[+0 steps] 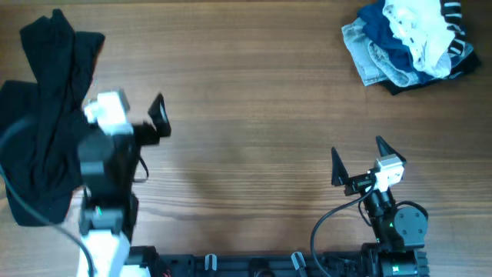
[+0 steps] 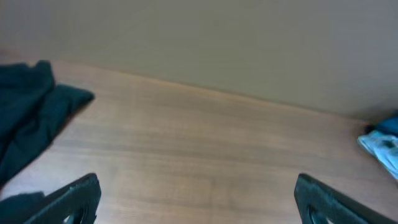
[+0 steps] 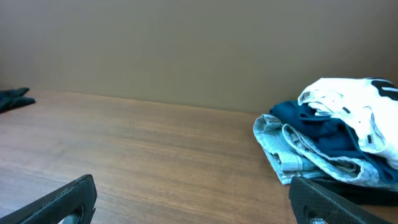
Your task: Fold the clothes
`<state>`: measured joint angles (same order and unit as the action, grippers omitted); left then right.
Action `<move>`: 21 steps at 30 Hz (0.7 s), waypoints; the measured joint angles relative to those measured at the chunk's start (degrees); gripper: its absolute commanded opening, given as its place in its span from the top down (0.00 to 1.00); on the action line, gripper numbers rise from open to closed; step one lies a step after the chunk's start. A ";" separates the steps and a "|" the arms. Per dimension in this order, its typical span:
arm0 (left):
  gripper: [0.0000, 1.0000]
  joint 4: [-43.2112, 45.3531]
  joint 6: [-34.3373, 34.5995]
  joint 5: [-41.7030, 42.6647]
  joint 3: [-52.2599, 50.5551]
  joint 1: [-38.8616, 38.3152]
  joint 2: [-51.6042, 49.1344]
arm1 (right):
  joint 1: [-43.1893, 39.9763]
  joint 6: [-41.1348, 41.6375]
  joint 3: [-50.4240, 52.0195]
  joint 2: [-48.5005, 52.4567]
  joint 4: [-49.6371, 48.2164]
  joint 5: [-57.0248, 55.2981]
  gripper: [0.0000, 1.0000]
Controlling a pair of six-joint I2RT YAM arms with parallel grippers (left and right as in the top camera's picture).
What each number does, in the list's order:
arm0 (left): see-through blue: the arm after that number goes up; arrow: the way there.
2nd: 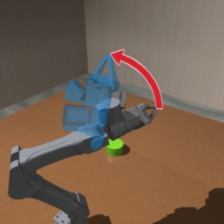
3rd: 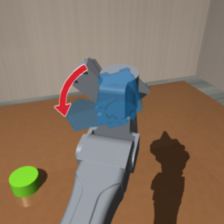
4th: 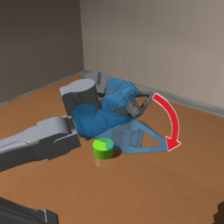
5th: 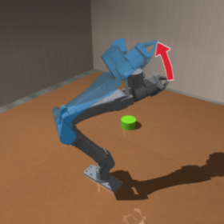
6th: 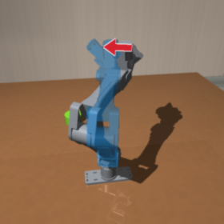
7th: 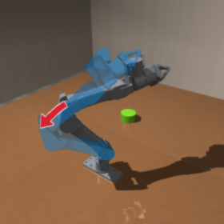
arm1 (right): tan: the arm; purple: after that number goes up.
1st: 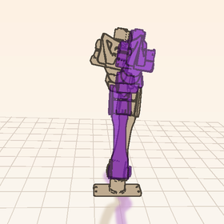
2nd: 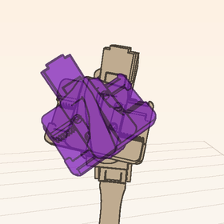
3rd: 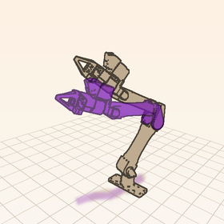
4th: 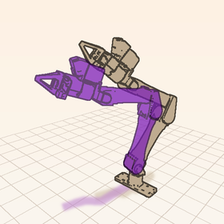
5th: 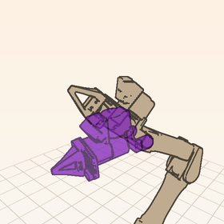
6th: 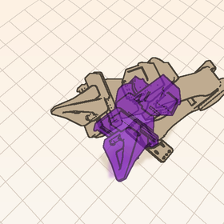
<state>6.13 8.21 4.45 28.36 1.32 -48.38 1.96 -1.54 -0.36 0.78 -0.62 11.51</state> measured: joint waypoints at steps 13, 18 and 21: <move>0.00 0.22 -0.68 7.69 -27.30 5.62 38.34 | 0.00 0.00 0.00 0.00 -0.04 0.00 0.00; 0.00 -8.02 -0.68 8.15 -27.74 5.62 44.17 | 0.00 0.00 0.00 0.00 -0.04 0.00 0.00; 0.00 -9.14 -0.68 8.13 -27.78 5.62 47.41 | 0.00 0.00 0.00 0.00 -0.04 0.00 0.00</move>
<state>-3.01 7.53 12.58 0.58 6.94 -0.97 1.96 -1.54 -0.36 0.78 -0.67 11.51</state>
